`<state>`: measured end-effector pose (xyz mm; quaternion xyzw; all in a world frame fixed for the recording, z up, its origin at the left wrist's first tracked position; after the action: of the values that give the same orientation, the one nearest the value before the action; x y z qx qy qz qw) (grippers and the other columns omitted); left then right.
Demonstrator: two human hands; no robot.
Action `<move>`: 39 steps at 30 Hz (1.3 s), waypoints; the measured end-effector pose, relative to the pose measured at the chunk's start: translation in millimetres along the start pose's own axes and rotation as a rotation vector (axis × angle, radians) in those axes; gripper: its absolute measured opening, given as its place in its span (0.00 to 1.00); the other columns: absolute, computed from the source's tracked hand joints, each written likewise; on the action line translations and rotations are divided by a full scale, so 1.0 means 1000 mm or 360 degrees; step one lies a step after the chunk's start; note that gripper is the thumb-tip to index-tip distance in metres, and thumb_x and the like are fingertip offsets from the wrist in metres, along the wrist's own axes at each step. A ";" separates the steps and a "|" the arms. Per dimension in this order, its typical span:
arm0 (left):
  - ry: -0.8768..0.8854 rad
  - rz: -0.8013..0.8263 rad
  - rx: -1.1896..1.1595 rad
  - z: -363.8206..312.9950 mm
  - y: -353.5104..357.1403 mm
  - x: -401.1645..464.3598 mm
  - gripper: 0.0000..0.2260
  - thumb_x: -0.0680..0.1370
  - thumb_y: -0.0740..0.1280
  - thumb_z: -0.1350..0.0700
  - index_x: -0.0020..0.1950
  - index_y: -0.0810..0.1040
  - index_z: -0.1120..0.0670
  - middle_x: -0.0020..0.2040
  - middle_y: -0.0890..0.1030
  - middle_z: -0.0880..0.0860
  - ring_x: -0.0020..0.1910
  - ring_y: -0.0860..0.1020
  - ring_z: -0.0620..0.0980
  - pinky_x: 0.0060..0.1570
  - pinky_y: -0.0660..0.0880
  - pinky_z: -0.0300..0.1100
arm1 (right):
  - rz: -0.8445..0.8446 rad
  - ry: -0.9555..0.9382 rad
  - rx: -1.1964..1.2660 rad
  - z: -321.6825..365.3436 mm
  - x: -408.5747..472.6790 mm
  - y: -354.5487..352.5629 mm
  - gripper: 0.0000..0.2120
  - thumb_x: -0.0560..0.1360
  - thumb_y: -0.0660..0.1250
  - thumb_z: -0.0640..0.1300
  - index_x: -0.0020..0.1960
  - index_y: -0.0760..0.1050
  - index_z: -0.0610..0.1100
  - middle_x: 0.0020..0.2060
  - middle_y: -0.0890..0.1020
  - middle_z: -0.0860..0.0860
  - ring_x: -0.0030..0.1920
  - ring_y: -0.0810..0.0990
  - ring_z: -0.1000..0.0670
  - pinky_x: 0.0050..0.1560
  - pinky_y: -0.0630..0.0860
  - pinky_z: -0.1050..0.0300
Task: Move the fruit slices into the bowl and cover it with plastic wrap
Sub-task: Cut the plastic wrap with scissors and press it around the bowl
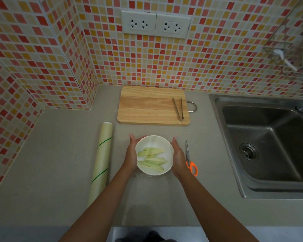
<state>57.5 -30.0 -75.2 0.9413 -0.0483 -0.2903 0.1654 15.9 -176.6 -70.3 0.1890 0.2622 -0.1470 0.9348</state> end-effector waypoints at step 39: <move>0.0320 -0.0399 -0.0043 0.030 -0.021 -0.026 0.23 0.84 0.48 0.44 0.71 0.72 0.52 0.69 0.75 0.53 0.68 0.73 0.51 0.69 0.68 0.48 | 0.0002 0.0121 0.0491 -0.031 -0.002 -0.003 0.27 0.78 0.52 0.62 0.49 0.79 0.41 0.46 0.82 0.41 0.53 0.80 0.40 0.61 0.72 0.42</move>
<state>19.3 -13.5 -91.9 0.9619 0.0904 -0.2137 0.1446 -0.1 -165.6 -94.1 0.3358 0.2716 -0.1778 0.8842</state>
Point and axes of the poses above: each hand's wrist, its own x-axis towards the middle knuckle, its own y-axis out of the palm, z = x × y, the point moved 7 cm from there along x, towards the middle knuckle
